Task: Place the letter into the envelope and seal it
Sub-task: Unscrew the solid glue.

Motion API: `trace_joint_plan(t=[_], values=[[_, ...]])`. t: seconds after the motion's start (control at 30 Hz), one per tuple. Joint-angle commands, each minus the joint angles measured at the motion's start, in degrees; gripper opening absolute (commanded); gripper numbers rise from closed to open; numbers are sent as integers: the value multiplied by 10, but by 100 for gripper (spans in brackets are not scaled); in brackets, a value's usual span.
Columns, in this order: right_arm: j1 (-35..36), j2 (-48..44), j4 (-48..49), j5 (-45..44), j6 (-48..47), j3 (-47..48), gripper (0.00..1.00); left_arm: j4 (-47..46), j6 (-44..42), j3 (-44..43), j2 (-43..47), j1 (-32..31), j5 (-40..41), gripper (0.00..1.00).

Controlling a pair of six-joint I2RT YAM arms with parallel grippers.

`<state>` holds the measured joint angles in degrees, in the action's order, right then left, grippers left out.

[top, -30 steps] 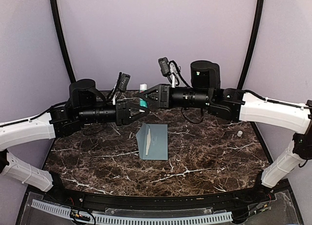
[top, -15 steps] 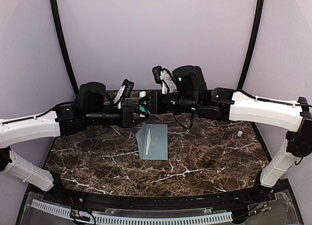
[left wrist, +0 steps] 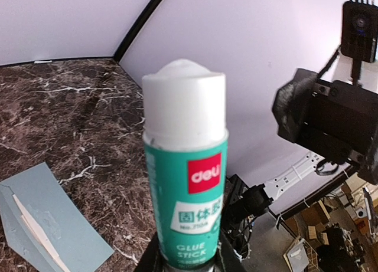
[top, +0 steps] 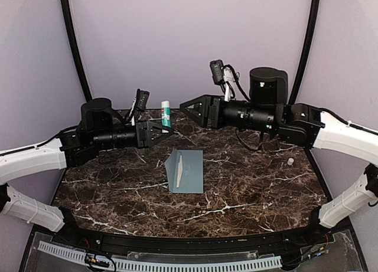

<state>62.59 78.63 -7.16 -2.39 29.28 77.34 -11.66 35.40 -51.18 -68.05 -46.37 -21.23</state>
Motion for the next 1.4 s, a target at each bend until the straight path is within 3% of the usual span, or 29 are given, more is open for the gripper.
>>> trace_joint_plan(t=[0.0,0.17,0.3,0.67,0.83,1.13,1.27,1.37], values=[[-28,-21,65,112,-13,-40,67,-78,-10,15,34,1,-103,0],[-55,-34,220,320,12,-91,80,-140,-12,22,39,1,-231,0],[-54,-11,305,417,54,-88,80,-144,-7,5,34,-3,-296,0],[-39,38,288,419,71,-58,71,-159,-4,-12,18,-33,-327,0],[-34,46,292,433,72,-47,59,-171,0,-13,10,-36,-327,0],[-31,53,286,445,66,-32,25,-173,-5,-14,4,-36,-309,0],[-30,52,275,437,61,-33,11,-143,-29,-17,12,-36,-281,0],[-30,48,265,420,56,-36,7,-96,-55,-22,24,-36,-236,0]])
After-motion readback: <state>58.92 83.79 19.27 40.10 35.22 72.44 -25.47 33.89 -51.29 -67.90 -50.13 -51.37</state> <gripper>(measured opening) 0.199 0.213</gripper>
